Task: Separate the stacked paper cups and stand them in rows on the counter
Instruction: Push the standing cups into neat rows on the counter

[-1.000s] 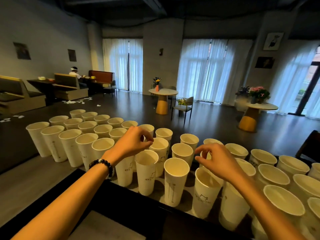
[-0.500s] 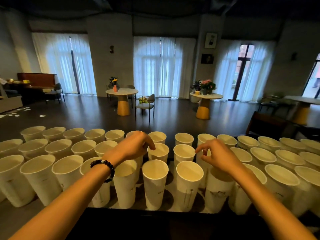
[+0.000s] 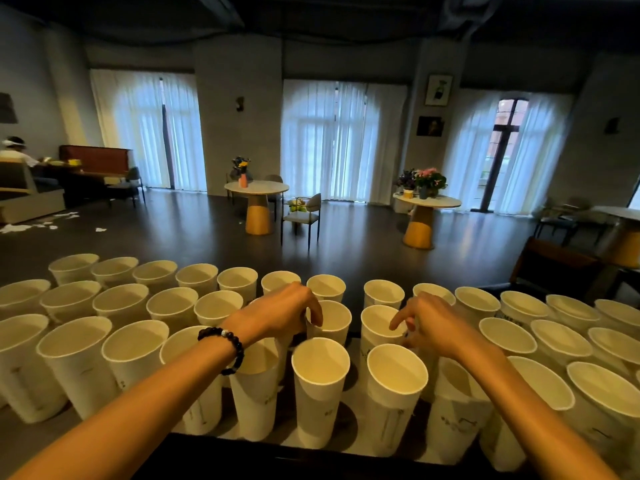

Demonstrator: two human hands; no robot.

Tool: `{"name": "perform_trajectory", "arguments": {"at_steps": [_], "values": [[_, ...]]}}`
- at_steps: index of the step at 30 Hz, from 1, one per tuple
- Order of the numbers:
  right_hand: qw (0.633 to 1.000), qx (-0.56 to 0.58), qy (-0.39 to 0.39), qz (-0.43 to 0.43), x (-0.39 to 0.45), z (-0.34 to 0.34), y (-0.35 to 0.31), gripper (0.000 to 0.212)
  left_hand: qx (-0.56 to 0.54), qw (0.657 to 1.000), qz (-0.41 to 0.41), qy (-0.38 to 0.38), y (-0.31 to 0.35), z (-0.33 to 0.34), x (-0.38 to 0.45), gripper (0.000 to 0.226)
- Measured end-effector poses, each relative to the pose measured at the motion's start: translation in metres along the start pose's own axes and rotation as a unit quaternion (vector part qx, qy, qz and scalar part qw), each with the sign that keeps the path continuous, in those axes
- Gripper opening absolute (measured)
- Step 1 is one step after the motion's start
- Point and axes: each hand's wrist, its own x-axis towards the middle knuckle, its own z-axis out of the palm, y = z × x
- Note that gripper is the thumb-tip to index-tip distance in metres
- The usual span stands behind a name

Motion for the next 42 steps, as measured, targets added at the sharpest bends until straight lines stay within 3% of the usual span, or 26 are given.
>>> {"name": "perform_trajectory", "arguments": {"at_steps": [6, 11, 16, 22, 29, 42], "values": [[0.999, 0.022, 0.012, -0.021, 0.003, -0.012, -0.006, 0.035, -0.039, 0.997, -0.013, 0.069, -0.012, -0.044, -0.019, 0.027], [0.993, 0.081, 0.054, -0.073, 0.018, -0.025, -0.043, 0.025, -0.044, 0.985, -0.112, 0.120, -0.063, -0.086, -0.074, 0.027], [0.983, 0.126, 0.051, -0.124, 0.045, -0.013, -0.110, 0.023, -0.039, 0.983, -0.153, 0.091, -0.087, -0.088, -0.118, 0.019], [0.984, 0.109, 0.032, -0.135, 0.067, 0.021, -0.167, 0.025, -0.021, 0.988, -0.143, 0.060, -0.101, -0.068, -0.123, 0.021], [0.992, 0.082, -0.002, -0.100, 0.076, 0.037, -0.172, 0.020, -0.022, 0.988, -0.146, 0.045, -0.107, -0.042, -0.105, 0.027], [0.993, 0.061, 0.004, -0.102, 0.079, 0.040, -0.171, 0.014, -0.045, 0.989, -0.129, 0.051, -0.114, -0.030, -0.098, 0.024]]}}
